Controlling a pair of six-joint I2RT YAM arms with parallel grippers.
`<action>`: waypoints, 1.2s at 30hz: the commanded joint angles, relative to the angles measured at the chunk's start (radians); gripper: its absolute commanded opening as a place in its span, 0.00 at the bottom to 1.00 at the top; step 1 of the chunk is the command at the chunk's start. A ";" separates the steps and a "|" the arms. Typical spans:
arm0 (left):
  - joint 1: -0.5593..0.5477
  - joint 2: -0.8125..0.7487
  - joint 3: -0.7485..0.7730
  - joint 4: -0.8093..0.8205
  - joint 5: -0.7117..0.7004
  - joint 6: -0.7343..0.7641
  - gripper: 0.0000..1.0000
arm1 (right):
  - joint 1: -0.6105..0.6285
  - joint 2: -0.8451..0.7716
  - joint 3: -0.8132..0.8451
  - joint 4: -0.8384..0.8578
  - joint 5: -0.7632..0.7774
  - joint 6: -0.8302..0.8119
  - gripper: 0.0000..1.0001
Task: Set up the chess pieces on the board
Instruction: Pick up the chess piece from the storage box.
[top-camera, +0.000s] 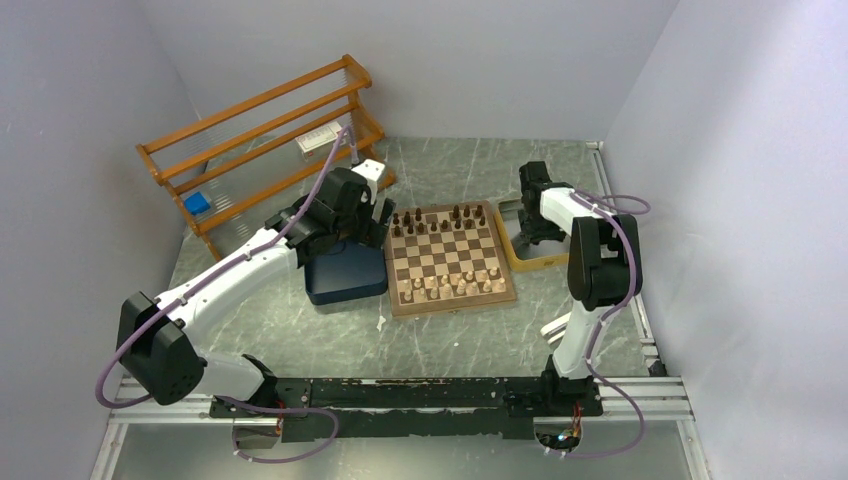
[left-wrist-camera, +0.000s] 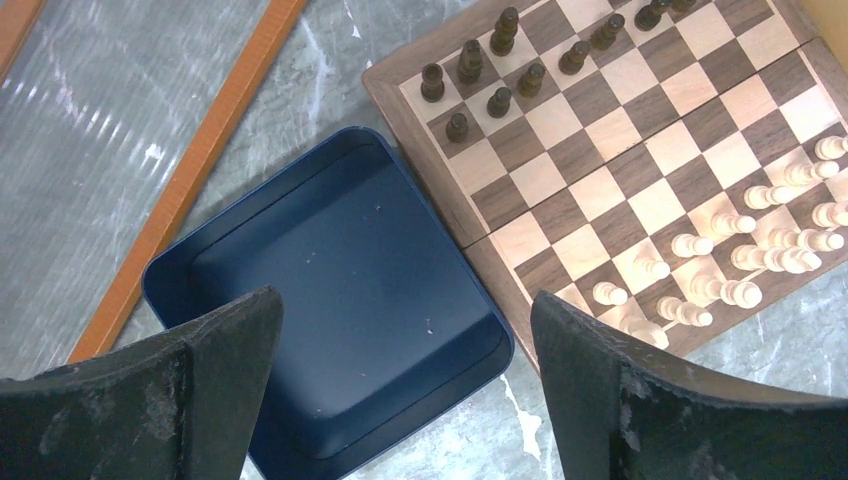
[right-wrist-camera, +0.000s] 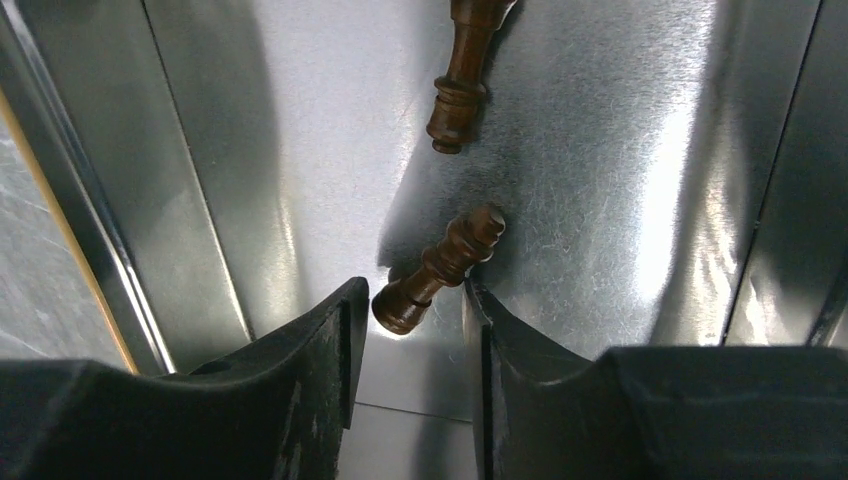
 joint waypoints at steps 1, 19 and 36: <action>0.006 -0.017 -0.004 0.017 -0.045 0.013 0.98 | -0.011 0.028 0.011 -0.031 -0.007 0.062 0.41; 0.004 -0.024 -0.020 0.036 -0.012 0.004 0.94 | -0.011 -0.110 -0.081 0.119 0.076 -0.255 0.20; 0.005 0.146 0.347 -0.018 0.241 -0.036 0.92 | 0.052 -0.560 -0.473 0.866 -0.459 -1.153 0.16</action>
